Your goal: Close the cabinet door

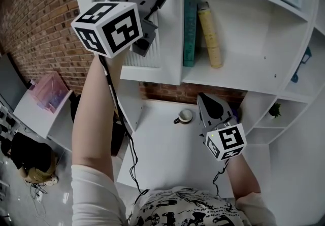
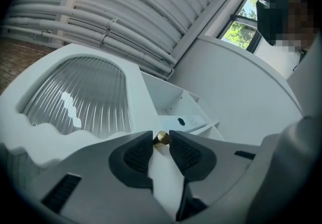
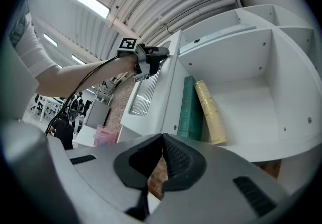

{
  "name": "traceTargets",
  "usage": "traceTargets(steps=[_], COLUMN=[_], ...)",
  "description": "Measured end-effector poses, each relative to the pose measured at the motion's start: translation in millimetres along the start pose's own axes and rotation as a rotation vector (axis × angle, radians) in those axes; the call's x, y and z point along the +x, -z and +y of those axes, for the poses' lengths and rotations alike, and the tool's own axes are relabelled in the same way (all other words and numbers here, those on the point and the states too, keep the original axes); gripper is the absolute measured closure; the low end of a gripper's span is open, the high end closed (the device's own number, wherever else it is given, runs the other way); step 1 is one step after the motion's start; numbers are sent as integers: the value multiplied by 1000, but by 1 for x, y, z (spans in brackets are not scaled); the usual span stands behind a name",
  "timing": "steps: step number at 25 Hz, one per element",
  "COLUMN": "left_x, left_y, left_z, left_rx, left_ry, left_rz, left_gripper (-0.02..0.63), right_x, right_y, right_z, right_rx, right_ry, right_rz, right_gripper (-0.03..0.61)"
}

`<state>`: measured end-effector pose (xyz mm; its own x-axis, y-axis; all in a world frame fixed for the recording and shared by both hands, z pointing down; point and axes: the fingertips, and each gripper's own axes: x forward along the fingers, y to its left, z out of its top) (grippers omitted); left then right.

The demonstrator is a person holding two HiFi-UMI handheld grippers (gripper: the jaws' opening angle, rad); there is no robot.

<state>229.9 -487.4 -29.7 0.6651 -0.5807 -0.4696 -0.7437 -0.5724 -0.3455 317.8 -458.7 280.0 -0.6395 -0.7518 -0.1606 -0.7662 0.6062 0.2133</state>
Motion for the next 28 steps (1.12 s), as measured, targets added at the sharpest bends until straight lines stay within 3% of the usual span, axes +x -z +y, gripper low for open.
traceTargets(steps=[7,14,20,28], left_x=[-26,-76,-136,-213], left_y=[-4,3,45,112], left_z=[-9,-25,-48,-71], left_rx=[-53,-88,-164,-195], left_ry=[4,62,124,209], left_rz=[-14,-19,40,165], left_gripper=[497,494,521,552], right_x=[-8,-15,-24,-20], right_y=[-2,-3,-10,0], right_z=[19,47,66,98], right_rx=[27,26,35,-7], right_ry=[26,69,143,178], right_rz=[-4,1,-28,1], right_gripper=[563,563,563,563])
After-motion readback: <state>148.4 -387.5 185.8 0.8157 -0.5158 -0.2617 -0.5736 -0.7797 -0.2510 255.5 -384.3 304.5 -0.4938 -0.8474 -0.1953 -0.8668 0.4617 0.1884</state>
